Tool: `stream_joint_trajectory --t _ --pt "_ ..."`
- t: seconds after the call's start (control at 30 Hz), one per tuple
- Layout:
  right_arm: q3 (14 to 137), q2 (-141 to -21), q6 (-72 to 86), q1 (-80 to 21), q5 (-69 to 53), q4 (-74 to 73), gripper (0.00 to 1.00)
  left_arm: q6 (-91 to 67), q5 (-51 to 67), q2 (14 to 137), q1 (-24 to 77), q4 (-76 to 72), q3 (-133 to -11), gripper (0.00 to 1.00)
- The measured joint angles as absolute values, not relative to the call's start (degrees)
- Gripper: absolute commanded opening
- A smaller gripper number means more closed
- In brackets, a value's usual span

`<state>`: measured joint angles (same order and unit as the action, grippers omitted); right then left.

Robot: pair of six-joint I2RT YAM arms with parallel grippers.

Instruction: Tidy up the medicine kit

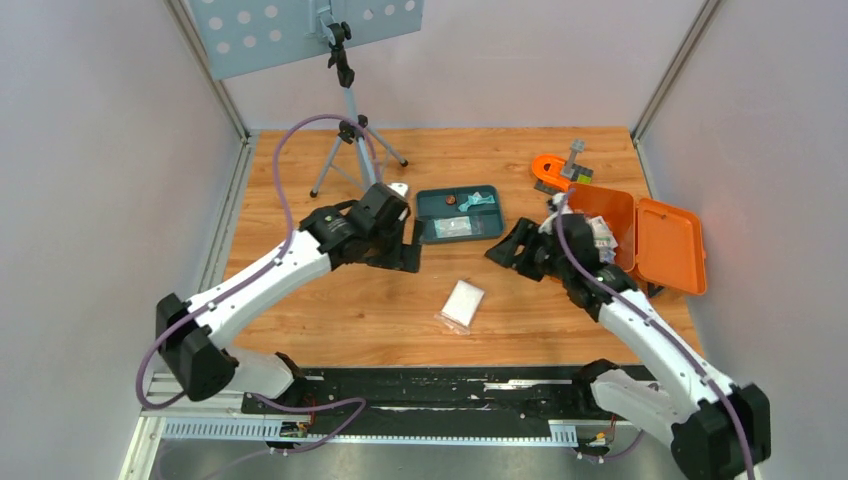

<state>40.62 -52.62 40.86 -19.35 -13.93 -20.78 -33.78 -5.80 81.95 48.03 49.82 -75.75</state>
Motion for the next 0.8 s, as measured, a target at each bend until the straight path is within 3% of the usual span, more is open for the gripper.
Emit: stream_joint_trajectory --t 0.27,0.47,0.8 --pt "44.47 -74.61 47.4 -40.18 0.08 -25.15 0.8 -34.2 -9.45 74.0 40.34 54.08 -65.91 0.99" --pt "51.48 -85.78 50.94 -44.58 6.52 -29.08 0.83 -34.61 -9.52 73.93 39.94 54.15 -64.97 0.98" --pt "55.07 -91.2 54.72 -47.4 11.57 -34.41 0.84 -34.63 -9.43 73.71 39.94 53.12 -63.11 0.98"
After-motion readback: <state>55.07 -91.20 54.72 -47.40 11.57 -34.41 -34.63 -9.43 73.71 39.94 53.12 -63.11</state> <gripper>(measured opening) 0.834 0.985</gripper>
